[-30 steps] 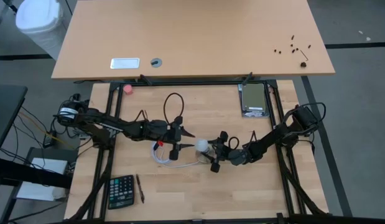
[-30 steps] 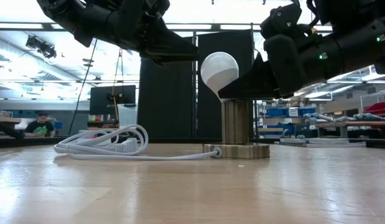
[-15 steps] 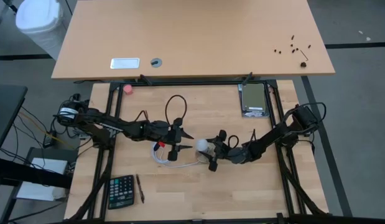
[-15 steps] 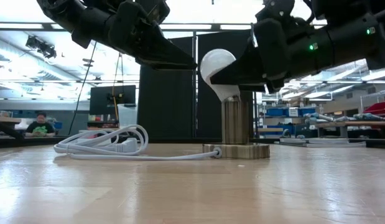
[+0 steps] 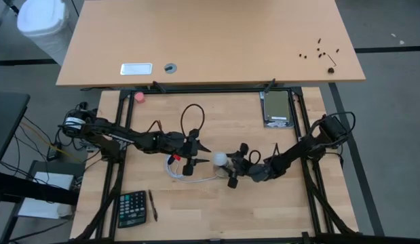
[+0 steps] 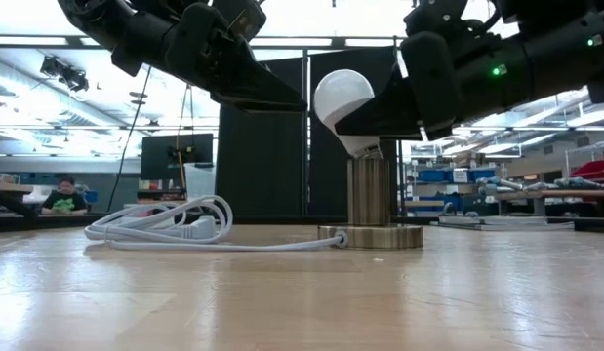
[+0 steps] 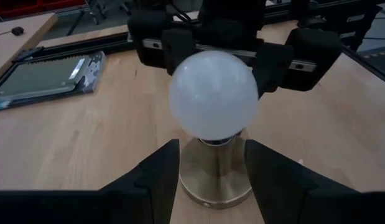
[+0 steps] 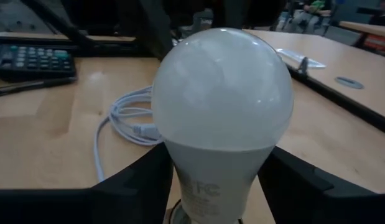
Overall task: Screw lightbulb
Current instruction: Insert the lightbulb into the lamp
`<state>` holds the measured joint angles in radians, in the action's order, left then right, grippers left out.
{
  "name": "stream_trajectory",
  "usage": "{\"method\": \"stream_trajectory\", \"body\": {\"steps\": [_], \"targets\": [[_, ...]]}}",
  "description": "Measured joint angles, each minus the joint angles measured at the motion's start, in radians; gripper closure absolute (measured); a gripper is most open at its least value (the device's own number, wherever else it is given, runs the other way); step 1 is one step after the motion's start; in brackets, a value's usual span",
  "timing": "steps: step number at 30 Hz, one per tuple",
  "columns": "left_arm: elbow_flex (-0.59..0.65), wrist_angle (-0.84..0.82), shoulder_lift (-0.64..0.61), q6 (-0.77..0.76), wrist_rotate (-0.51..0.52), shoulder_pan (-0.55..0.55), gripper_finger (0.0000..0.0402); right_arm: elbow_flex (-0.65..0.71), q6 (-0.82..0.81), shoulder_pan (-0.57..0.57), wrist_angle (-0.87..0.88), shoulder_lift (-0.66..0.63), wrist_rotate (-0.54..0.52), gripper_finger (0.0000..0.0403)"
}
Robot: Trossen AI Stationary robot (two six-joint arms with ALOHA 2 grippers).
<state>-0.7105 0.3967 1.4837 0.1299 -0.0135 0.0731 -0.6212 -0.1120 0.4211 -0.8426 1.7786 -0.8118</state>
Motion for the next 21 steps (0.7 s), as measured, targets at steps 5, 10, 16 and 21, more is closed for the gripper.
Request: {"method": "stream_trajectory", "body": {"steps": [5,10,16,21], "targets": [[0.0,0.001,0.0,0.0,0.0,0.0,0.0213,0.0,-0.018,0.024,0.001,0.0,-0.049,0.0176],[0.0,0.001,0.0,0.0,0.0,0.0,0.0213,0.028,-0.047,0.038,-0.049,0.0,-0.085,0.0176],[0.0,0.003,0.0,0.0,0.0,0.0,0.0213,0.054,-0.002,0.039,-0.16,0.0,-0.083,0.0176],[0.0,0.002,0.0,0.0,0.0,0.0,0.0213,0.054,0.0,0.043,-0.177,0.001,-0.052,0.0176]]}}
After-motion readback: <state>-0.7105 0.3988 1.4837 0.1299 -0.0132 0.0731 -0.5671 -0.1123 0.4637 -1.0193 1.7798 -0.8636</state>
